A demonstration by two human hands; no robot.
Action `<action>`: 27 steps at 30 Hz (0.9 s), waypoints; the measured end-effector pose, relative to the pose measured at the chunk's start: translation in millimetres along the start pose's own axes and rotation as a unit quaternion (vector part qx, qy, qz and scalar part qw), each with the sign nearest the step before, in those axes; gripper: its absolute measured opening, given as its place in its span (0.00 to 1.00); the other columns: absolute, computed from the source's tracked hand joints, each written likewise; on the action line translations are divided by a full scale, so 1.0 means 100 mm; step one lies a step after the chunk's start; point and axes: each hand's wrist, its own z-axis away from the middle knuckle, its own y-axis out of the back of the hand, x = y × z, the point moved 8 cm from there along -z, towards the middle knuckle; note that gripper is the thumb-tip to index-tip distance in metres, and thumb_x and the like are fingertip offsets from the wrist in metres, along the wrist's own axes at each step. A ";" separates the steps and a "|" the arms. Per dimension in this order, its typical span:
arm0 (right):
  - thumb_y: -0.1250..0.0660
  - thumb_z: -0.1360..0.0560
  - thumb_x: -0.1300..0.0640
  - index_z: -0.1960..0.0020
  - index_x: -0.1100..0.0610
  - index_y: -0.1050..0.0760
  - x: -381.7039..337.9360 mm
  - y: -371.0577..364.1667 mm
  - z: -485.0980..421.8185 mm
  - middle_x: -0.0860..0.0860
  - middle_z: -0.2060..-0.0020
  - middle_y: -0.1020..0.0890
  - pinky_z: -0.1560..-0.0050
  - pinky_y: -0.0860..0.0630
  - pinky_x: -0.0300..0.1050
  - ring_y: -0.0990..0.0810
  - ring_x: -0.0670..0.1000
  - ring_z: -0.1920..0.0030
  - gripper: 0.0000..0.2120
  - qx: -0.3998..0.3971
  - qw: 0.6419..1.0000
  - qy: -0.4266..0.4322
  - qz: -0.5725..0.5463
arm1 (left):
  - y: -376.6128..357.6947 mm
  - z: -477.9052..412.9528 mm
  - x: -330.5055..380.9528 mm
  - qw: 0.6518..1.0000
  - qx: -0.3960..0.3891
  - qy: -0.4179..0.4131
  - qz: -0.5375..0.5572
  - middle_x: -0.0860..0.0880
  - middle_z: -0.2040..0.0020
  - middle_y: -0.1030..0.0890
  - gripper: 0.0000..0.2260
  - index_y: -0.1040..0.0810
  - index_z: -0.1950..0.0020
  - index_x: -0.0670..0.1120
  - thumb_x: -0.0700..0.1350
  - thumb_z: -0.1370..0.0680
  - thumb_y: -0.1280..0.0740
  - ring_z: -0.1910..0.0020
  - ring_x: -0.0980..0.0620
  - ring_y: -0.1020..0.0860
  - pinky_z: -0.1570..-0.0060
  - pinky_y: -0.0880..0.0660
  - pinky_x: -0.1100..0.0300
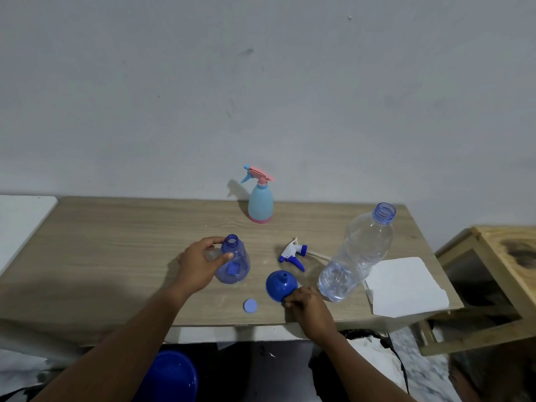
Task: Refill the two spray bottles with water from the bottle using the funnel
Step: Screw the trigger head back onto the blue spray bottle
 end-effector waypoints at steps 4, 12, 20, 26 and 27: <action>0.33 0.22 0.60 0.49 0.52 0.18 -0.11 0.21 -0.13 0.42 0.52 0.21 0.48 0.27 0.36 0.23 0.43 0.50 0.06 0.089 0.993 -0.030 -0.065 | -0.02 -0.01 -0.02 1.000 -0.004 -0.008 0.007 0.56 0.47 0.16 0.18 0.18 0.42 0.53 0.50 0.31 0.21 0.47 0.55 0.20 0.43 0.24 0.54; 0.41 0.20 0.59 0.34 0.52 0.30 -0.09 0.55 -0.97 0.50 0.35 0.30 0.49 0.31 0.42 0.29 0.47 0.47 0.16 0.076 0.963 -0.248 -0.077 | -0.02 -0.02 0.02 0.999 -0.008 -0.015 0.034 0.56 0.48 0.17 0.16 0.18 0.44 0.50 0.46 0.30 0.21 0.50 0.63 0.21 0.51 0.30 0.69; 0.42 0.22 0.56 0.33 0.51 0.32 0.09 0.31 -1.20 0.55 0.36 0.26 0.36 0.33 0.55 0.31 0.58 0.35 0.17 -0.058 0.959 -0.238 0.139 | -0.03 -0.04 0.03 0.996 -0.013 -0.023 0.086 0.62 0.51 0.21 0.17 0.20 0.48 0.52 0.38 0.31 0.21 0.52 0.77 0.25 0.54 0.32 0.81; 0.44 0.19 0.57 0.31 0.49 0.33 -0.23 0.55 -1.37 0.55 0.36 0.26 0.46 0.26 0.50 0.26 0.56 0.43 0.17 0.058 0.985 -0.156 0.046 | -0.05 -0.11 -0.05 0.995 -0.011 -0.037 0.089 0.62 0.53 0.18 0.20 0.22 0.52 0.62 0.40 0.33 0.20 0.49 0.71 0.23 0.49 0.31 0.78; 0.44 0.19 0.60 0.31 0.47 0.33 -0.33 0.65 -1.40 0.55 0.36 0.27 0.50 0.26 0.48 0.25 0.54 0.46 0.18 0.091 0.986 -0.139 -0.006 | -0.06 -0.11 -0.07 0.995 -0.012 -0.036 0.090 0.64 0.54 0.17 0.20 0.22 0.52 0.62 0.41 0.33 0.19 0.49 0.71 0.23 0.49 0.31 0.78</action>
